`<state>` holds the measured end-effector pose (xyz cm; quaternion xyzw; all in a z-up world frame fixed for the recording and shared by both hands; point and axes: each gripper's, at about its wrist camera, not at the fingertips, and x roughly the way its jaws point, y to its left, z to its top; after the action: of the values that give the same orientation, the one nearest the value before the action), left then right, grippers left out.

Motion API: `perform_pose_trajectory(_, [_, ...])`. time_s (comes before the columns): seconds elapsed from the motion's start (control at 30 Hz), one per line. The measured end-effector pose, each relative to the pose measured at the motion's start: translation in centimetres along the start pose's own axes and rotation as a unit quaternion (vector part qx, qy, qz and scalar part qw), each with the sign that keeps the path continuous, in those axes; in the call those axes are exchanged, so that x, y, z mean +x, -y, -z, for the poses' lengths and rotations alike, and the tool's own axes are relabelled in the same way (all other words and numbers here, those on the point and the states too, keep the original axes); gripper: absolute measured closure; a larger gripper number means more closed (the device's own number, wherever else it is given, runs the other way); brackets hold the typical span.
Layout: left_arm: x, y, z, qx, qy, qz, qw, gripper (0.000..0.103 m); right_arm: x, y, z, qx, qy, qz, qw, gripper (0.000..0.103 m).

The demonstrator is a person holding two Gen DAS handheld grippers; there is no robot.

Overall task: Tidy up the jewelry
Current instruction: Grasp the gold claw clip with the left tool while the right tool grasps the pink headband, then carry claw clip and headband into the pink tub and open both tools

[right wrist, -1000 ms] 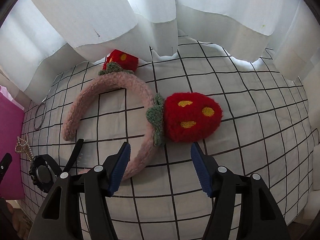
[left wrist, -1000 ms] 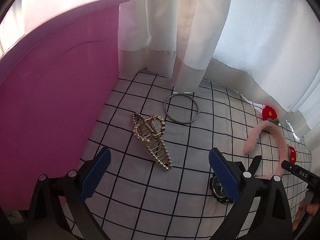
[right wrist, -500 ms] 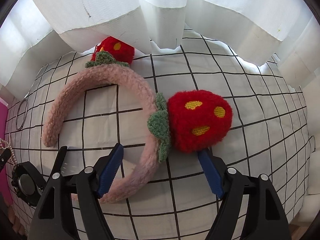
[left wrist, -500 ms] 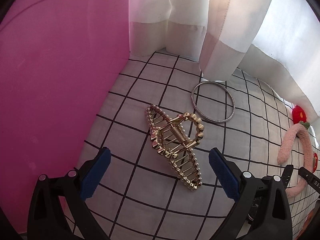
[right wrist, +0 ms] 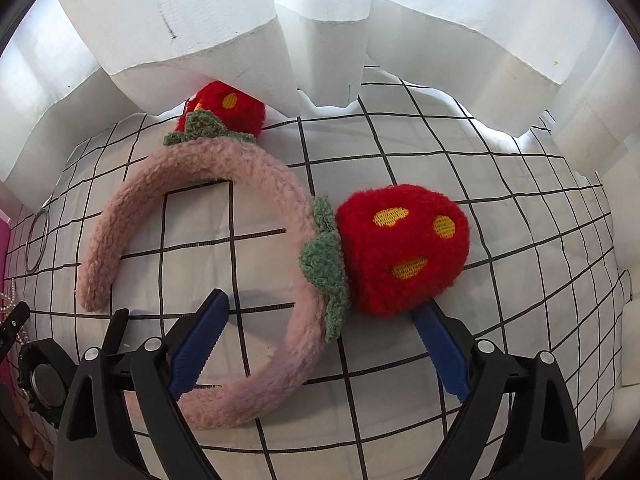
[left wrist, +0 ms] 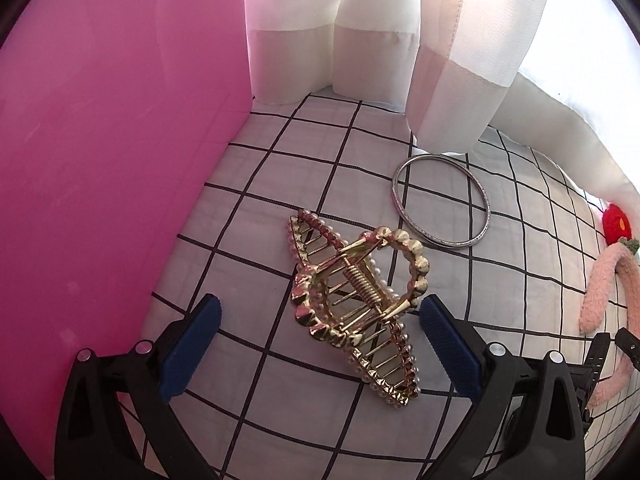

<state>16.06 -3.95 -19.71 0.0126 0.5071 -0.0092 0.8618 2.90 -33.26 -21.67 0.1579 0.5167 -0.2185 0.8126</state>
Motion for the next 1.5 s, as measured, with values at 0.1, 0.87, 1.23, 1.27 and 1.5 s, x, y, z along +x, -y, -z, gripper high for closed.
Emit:
perform_pose_trajectory(0.1, [-0.2, 0.1, 0.3, 0.003, 0.002, 0.002, 1.0000, 0.008, -0.3, -0.1, 0.9, -0.004, -0.001, -0.005, 1.000, 0.016])
perform_pose_trajectory(0.87, [-4.5, 1.6, 1.3, 0.027, 0.013, 0.052, 0.9982, 0.072, -4.7, -0.7, 4.1, -0.027, 0.045, -0.049, 0.997, 0.094])
perform_pose_trajectory(1.23, [-9.5, 1.4, 1.5, 0.039, 0.044, 0.069, 0.9959, 0.072, -9.4, 1.2, 4.8, -0.019, 0.095, -0.063, 0.993, 0.094])
perform_pose_trajectory(1.27, [-9.8, 1.2, 1.4, 0.041, 0.046, 0.071, 0.9956, 0.072, -9.5, 1.6, 4.3, -0.019, 0.100, -0.064, 0.993, 0.094])
perform_pose_trajectory(1.5, [-11.7, 1.6, 0.8, 0.052, 0.063, 0.081, 0.9933, 0.072, -12.5, 2.0, 4.5, -0.014, 0.138, -0.068, 0.988, 0.094])
